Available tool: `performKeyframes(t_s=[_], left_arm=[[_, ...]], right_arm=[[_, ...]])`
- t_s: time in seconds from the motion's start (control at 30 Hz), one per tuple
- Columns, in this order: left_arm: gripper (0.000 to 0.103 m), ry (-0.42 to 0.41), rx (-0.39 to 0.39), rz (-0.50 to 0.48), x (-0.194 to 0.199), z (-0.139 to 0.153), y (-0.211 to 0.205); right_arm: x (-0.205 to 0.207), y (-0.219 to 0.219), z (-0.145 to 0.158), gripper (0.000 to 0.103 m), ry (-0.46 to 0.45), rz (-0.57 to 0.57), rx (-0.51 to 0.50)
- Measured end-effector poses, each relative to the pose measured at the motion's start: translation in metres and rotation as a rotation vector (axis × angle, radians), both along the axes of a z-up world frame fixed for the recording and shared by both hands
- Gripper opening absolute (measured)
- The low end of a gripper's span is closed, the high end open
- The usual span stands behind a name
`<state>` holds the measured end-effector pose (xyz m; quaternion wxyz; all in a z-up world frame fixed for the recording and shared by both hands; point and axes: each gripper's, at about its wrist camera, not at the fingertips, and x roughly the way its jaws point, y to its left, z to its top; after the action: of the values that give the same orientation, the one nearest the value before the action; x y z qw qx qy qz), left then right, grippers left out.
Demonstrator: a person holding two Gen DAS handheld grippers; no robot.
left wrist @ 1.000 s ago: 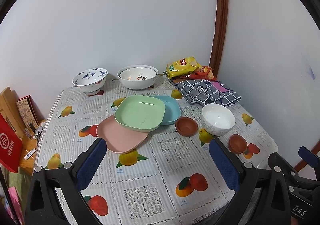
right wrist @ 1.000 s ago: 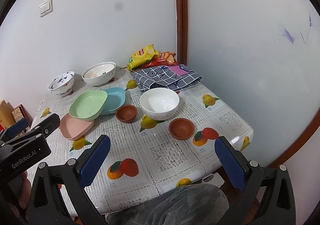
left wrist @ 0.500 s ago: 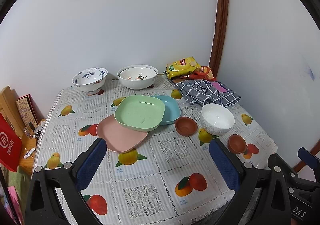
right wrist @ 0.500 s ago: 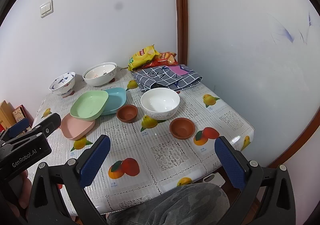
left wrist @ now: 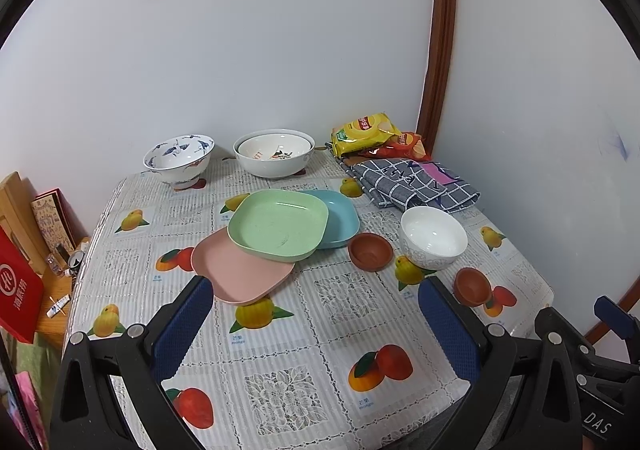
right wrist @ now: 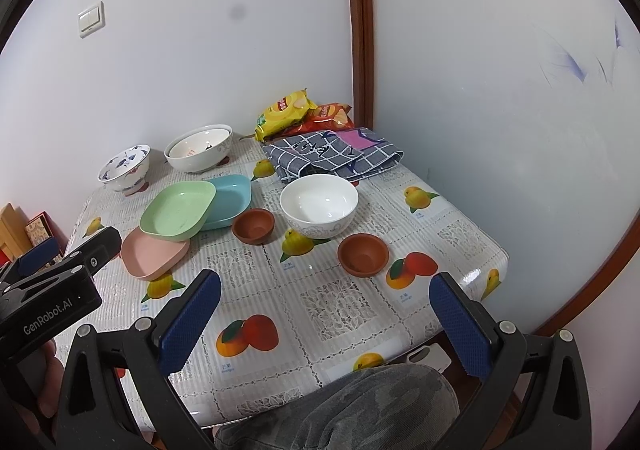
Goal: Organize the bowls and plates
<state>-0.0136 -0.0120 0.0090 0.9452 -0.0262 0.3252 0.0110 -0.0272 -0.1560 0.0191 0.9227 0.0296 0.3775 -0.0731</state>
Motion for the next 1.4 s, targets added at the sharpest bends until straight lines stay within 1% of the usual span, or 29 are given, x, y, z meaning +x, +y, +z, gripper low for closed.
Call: performKeyframes(t_s=[1.13,1.4], left_arm=[[0.103,-0.004,0.004,-0.003,-0.003,-0.003,-0.002],[0.103,-0.007,0.022,-0.005,0.007,-0.005,-0.001]], right_arm=[[-0.003,-0.001,0.000,0.103,-0.006,-0.002,0.008],[0.003,-0.004,-0.007,0.103,-0.007,-0.007,0.019]])
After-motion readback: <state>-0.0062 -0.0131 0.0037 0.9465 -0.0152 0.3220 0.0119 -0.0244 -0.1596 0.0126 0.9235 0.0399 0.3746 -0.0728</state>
